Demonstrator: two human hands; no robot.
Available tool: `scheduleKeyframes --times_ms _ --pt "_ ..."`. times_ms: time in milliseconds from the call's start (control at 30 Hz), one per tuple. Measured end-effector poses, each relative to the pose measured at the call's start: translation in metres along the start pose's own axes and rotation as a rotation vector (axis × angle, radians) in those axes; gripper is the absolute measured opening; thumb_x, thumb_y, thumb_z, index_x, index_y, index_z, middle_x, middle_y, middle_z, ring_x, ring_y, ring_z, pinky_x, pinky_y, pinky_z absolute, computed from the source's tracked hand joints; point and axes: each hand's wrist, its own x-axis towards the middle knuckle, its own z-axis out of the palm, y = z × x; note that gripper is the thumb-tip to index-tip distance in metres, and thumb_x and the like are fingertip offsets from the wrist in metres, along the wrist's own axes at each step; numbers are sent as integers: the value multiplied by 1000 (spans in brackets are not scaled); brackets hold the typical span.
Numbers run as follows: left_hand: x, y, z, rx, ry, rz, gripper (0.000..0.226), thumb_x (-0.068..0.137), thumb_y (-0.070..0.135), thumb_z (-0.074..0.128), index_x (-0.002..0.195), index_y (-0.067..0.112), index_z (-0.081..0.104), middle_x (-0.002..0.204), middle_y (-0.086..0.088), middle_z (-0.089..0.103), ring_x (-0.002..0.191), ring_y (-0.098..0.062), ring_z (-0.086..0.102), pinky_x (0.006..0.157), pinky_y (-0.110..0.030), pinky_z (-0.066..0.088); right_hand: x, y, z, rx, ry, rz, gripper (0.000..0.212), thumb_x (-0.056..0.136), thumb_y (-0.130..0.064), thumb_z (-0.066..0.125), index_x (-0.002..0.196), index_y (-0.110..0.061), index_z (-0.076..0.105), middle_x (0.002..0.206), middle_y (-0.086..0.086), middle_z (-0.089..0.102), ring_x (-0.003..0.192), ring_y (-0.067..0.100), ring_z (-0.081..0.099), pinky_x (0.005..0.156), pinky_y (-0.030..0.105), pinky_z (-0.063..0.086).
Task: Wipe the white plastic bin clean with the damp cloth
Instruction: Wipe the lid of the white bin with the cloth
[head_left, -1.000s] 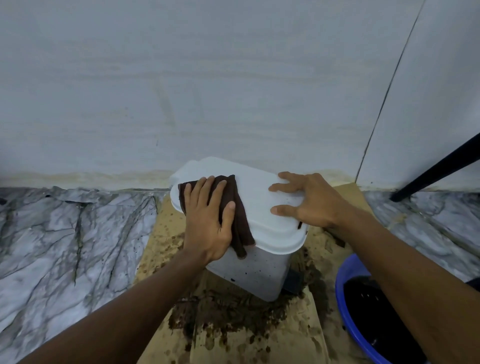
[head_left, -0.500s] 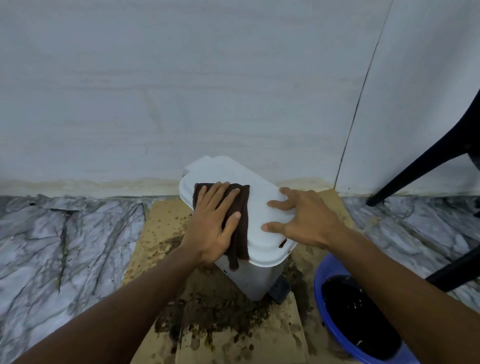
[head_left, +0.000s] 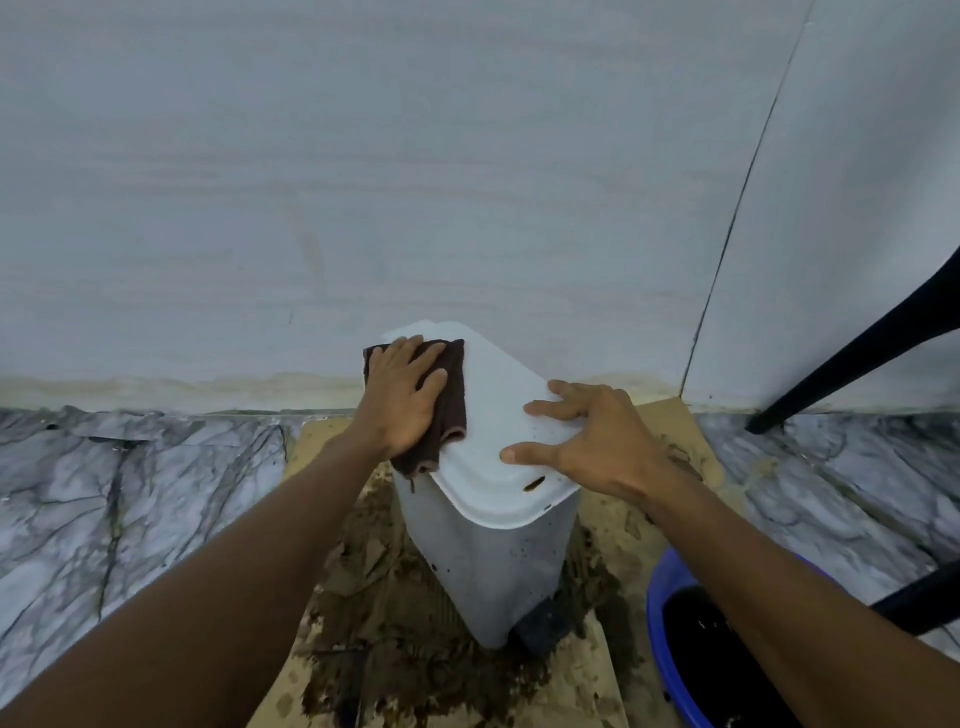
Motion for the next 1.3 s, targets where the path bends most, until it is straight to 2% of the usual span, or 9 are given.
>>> scheduleKeyframes --times_ms 200,367,500,600,733,867,1067,1167,1300 --pt "33 -7 -14 -49 -110 61 44 110 26 38 152 16 44 161 -7 34 149 -22 21 122 -36 9 -4 -20 22 -54 79 40 93 44 -80 75 120 -27 71 150 1 47 136 14 46 111 33 38" --pt "8 -24 -20 -13 -143 45 48 110 32 35 157 21 34 167 -4 22 155 -22 10 126 -41 3 -21 -30 39 -210 72 1 94 47 -86 69 122 -30 68 143 -3 53 134 16 44 110 36 35" --pt "-15 -29 -26 12 -176 -57 53 110 39 32 160 26 23 170 -1 8 157 -20 -3 127 -44 -3 -33 -38 46 -329 -31 -79 90 57 -87 62 129 -32 63 139 -4 53 131 18 39 108 37 33" --pt "-25 -15 -23 79 -205 -92 58 108 45 31 162 26 17 171 -3 4 157 -21 -7 126 -44 -4 -29 -31 32 -177 -52 -23 68 69 -68 73 123 -26 69 144 -3 53 132 16 47 107 29 34" --pt "-40 13 -11 220 -261 -53 62 107 49 24 162 27 9 171 -3 -1 157 -20 -9 124 -42 -10 -25 -8 7 111 -66 -1 28 83 -16 76 111 -14 75 132 4 64 119 7 59 101 19 42" --pt "-65 48 -4 307 -261 33 62 107 49 20 163 25 6 171 1 -1 157 -16 -7 125 -38 -8 -24 5 -1 232 23 18 23 86 -2 68 102 -14 78 112 0 73 91 -3 64 66 3 48" --pt "-125 56 -4 353 -242 325 63 105 55 15 162 30 1 169 9 -2 156 -9 -9 126 -32 -8 -23 5 3 116 -59 -135 20 81 -9 77 100 -13 79 120 0 71 108 4 64 96 17 47" --pt "-136 36 -24 298 -248 349 61 107 53 22 161 32 2 168 11 -1 155 -4 -10 125 -28 -9 -21 0 6 12 -70 -234 23 81 -21 80 104 -19 78 124 -5 69 111 -2 57 102 20 40" --pt "-141 21 -35 207 -264 328 64 105 53 28 162 31 7 169 12 1 154 1 -11 125 -26 -8 -17 -5 10 -37 -107 -299 26 82 -28 78 107 -21 77 126 -6 68 116 -2 50 99 18 34"
